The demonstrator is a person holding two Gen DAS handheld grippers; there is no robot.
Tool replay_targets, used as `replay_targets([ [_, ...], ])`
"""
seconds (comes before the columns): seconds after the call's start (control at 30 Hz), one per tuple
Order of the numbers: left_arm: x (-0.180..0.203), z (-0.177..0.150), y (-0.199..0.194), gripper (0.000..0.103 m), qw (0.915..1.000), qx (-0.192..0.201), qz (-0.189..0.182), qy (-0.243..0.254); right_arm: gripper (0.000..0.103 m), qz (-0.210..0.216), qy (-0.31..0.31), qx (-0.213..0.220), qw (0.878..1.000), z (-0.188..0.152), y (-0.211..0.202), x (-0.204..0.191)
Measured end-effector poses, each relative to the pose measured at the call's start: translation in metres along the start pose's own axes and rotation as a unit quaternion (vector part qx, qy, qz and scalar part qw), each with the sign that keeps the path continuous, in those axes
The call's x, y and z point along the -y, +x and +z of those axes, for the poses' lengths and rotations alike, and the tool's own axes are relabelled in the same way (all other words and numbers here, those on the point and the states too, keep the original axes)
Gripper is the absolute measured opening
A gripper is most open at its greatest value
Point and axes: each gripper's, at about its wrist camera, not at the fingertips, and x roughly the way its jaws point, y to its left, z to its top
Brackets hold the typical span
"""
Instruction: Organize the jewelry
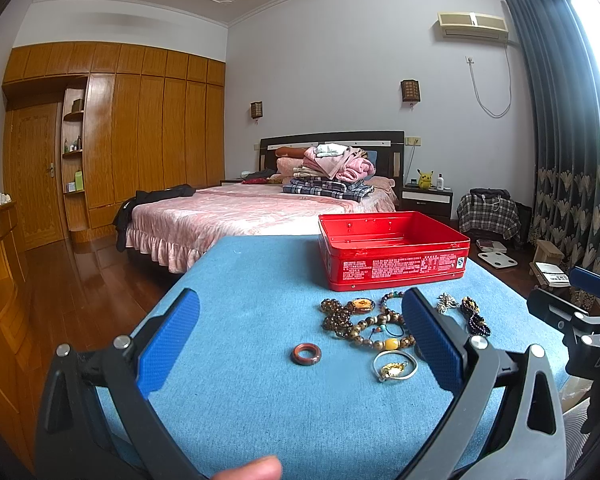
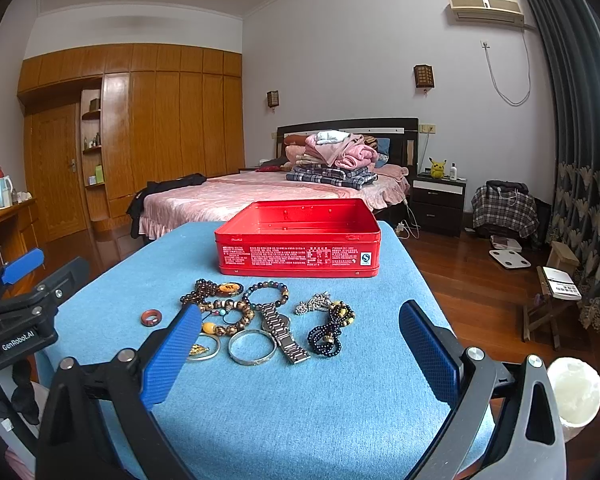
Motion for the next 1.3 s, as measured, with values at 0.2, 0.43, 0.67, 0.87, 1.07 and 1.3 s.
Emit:
replay_targets([
  [0.2, -0.006, 0.002, 0.003, 0.098, 0.9997, -0.017, -0.013, -0.006, 0.097, -0.014, 0.009, -0.007, 1.000, -0.002, 0.003, 0.005],
  [0.43, -0.023, -0.009, 0.034, 0.098, 0.9964, -0.075, -0.004, -0.040, 0.097, -0.036, 0.015, -0.026, 0.999, -0.011, 0.019, 0.015],
  [0.67, -0.019, -0.026, 0.074, 0.077, 0.9923, -0.121, 0.006, -0.029, 0.097, -0.037, 0.010, -0.046, 0.998, -0.018, 0.043, 0.019],
  [0.87, -0.018, -0.036, 0.100, 0.064, 0.9871, -0.157, 0.000, -0.032, 0.097, -0.033, 0.009, -0.058, 0.998, -0.020, 0.061, 0.018],
  [1.07, -0.016, -0.045, 0.115, 0.054, 0.9813, -0.189, -0.009, -0.034, 0.091, -0.025, 0.007, -0.071, 0.997, -0.019, 0.080, 0.016],
  [1.3, -0.014, -0.048, 0.123, 0.049, 0.9796, -0.199, -0.011, -0.023, 0.081, -0.016, 0.010, -0.096, 0.995, -0.019, 0.098, 0.020],
])
